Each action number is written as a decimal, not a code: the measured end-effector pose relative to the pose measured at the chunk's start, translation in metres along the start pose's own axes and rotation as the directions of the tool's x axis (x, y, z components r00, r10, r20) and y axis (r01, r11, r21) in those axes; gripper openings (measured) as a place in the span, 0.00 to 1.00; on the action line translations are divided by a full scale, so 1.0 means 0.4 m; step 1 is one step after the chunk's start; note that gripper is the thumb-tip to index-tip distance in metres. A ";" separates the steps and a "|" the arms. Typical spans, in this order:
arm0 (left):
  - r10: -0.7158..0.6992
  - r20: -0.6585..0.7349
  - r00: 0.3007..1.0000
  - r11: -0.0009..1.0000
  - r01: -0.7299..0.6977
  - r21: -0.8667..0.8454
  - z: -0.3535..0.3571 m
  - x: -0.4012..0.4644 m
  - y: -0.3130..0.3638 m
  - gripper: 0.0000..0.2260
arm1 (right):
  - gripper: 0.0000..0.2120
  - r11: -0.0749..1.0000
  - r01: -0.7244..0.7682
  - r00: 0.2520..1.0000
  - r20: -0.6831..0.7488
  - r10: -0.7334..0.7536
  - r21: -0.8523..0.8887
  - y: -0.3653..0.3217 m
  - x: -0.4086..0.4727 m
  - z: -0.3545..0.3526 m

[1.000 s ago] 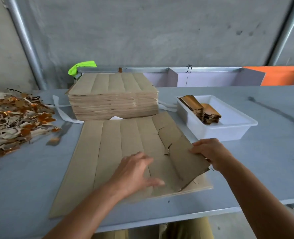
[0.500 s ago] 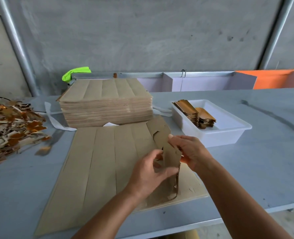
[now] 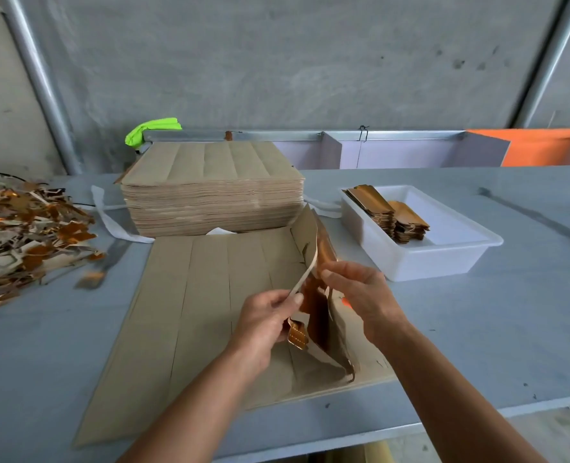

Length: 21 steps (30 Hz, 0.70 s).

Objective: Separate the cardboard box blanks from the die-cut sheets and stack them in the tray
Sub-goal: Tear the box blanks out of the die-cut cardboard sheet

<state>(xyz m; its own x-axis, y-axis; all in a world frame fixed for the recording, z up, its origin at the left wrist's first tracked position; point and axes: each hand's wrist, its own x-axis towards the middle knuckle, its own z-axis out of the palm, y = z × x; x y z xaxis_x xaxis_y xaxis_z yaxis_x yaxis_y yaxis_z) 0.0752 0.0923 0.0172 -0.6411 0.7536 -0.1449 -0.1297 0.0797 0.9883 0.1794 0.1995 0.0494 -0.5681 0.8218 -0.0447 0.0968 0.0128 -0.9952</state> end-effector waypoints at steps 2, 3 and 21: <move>-0.072 0.009 0.997 0.997 0.072 -0.036 -0.009 -0.001 0.003 0.04 | 0.05 0.999 0.032 0.999 0.018 -0.031 -0.032 0.005 -0.005 -0.008; -0.103 0.012 0.995 0.994 0.104 -0.037 -0.014 -0.001 0.005 0.04 | 0.05 0.994 0.042 0.999 0.001 -0.042 -0.102 0.009 -0.007 -0.014; -0.187 0.142 0.972 0.960 0.211 -0.183 -0.021 -0.014 0.029 0.12 | 0.23 0.919 0.033 0.984 0.175 0.040 -0.392 0.029 -0.045 0.047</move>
<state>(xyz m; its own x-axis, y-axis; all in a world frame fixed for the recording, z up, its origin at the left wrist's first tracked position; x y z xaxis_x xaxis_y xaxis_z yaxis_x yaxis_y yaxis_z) 0.0709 0.0835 0.0290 -0.4915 0.8104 -0.3190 -0.3982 0.1167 0.9099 0.1754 0.1744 0.0369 -0.6980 0.7093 -0.0987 0.3909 0.2619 -0.8824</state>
